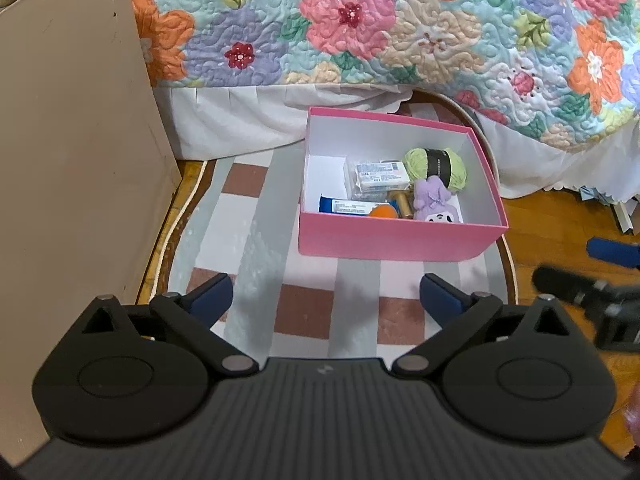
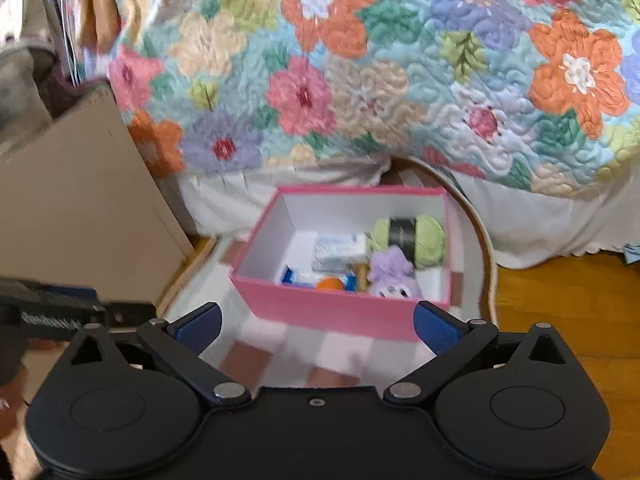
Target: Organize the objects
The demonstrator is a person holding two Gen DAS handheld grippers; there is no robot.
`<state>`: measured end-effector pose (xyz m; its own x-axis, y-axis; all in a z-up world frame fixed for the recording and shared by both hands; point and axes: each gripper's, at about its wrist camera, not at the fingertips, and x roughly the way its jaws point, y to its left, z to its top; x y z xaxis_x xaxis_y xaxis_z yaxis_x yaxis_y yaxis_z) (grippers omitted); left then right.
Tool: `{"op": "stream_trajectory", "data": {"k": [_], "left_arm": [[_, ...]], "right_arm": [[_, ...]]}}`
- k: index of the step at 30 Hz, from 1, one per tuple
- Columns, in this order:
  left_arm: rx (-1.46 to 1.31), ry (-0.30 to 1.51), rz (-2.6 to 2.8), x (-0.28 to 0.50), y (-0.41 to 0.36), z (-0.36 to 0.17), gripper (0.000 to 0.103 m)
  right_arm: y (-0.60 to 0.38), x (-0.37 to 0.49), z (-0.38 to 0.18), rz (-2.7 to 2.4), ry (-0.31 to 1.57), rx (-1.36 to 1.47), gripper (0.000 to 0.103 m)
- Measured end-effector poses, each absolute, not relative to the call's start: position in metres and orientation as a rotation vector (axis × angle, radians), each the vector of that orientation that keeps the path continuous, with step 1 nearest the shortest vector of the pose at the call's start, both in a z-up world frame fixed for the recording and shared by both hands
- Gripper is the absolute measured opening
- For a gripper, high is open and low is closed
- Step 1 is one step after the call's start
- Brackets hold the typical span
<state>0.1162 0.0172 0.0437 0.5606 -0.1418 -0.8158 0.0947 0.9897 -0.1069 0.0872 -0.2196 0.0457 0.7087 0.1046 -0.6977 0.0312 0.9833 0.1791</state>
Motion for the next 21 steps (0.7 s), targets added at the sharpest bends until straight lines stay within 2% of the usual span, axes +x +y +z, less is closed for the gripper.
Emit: {"op": "stream_trajectory", "data": {"k": [4, 21], "left_arm": [[-0.034, 0.979, -0.122, 0.114, 0.014, 0.041, 0.103], [-0.021, 1.061, -0.089, 0.113, 0.021, 0.024, 0.103]], "right_arm": [[-0.213, 0.089, 0.036, 0.026, 0.894, 0.151, 0.103], [-0.208, 0.088, 0.029, -0.020, 0.961, 0.191, 0.103]]}}
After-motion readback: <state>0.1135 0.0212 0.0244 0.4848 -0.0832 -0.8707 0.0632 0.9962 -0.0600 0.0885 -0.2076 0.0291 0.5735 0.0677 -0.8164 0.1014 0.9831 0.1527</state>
